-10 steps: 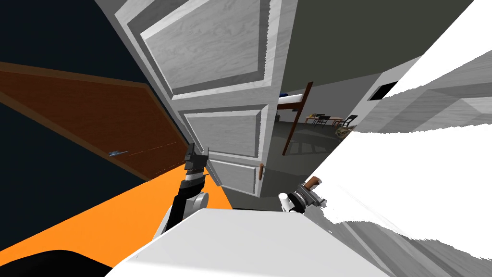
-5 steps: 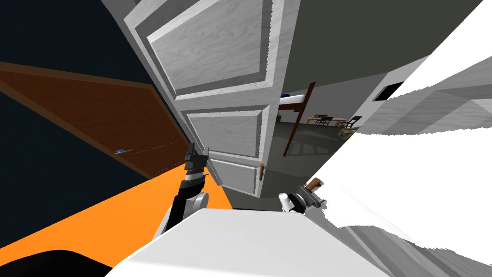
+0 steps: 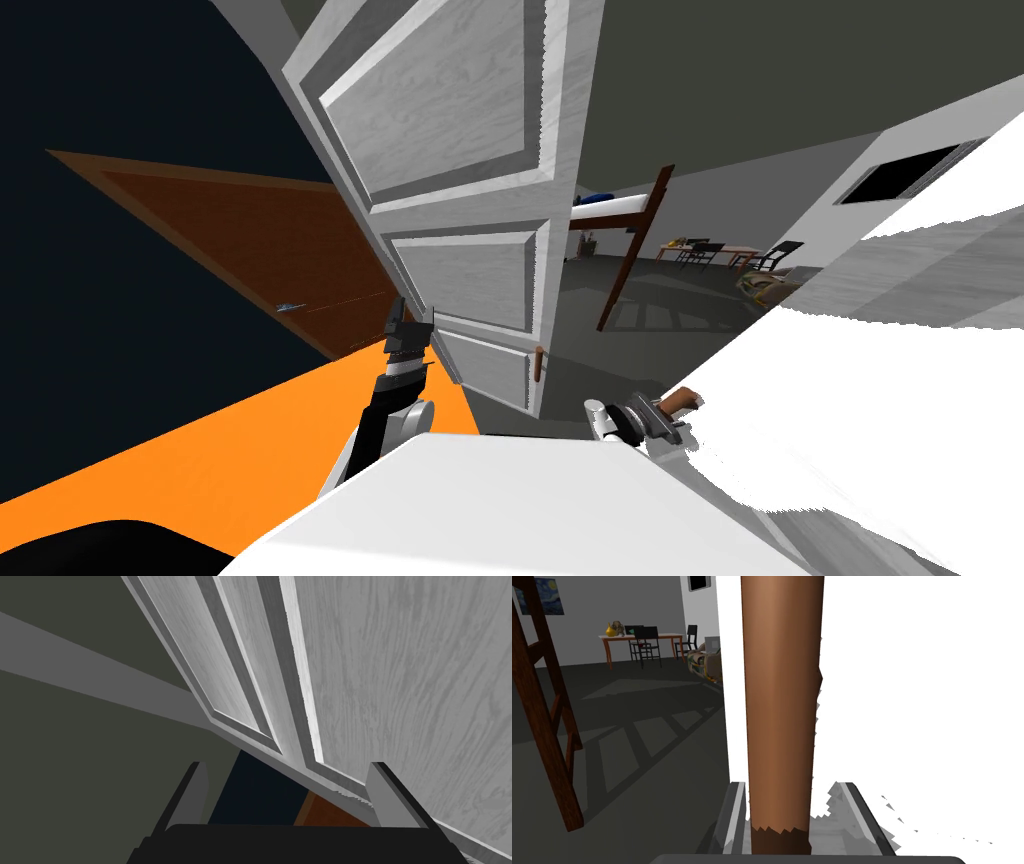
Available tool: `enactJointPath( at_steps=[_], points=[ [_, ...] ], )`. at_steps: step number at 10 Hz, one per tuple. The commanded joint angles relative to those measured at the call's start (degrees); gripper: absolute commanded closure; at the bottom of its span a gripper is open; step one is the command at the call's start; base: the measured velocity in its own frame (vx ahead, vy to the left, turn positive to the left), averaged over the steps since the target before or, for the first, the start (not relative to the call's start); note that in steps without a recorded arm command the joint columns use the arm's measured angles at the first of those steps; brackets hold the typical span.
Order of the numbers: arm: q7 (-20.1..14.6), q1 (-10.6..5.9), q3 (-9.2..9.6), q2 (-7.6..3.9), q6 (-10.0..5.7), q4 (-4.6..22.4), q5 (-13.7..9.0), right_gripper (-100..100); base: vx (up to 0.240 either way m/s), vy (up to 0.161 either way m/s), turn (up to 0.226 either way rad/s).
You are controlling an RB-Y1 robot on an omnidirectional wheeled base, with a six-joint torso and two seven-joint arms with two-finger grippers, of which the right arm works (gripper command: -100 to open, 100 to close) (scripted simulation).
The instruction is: Push the door open
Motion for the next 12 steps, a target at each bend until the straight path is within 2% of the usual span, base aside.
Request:
enactJointPath(
  at_steps=[1, 2, 3, 5, 6, 9, 11, 12],
  points=[
    [0.08, 0.14, -1.37, -0.23, -1.93, 0.63, -1.17, 100, 0.022, -0.058, 0.082],
    [0.23, -0.01, -2.16, -0.27, -2.71, 0.88, -2.06, 100, 0.027, -0.069, 0.157],
    [0.23, -0.01, -2.16, -0.27, -2.71, 0.88, -2.06, 100, 0.019, -0.045, 0.055],
    [0.52, -0.32, -3.81, -0.33, -4.33, 1.38, -3.92, 100, 0.018, -0.052, 0.125],
    [0.52, -0.32, -3.81, -0.33, -4.33, 1.38, -3.92, 100, 0.011, -0.062, 0.047],
    [0.98, -0.80, -6.34, -0.37, -6.83, 2.16, -6.77, 100, 0.019, -0.090, 0.147],
    [0.98, -0.80, -6.34, -0.37, -6.83, 2.16, -6.77, 100, 0.017, -0.055, 0.002],
    [1.27, -1.11, -7.99, -0.36, -8.46, 2.67, -8.63, 100, 0.010, -0.063, 0.200]
  ],
)
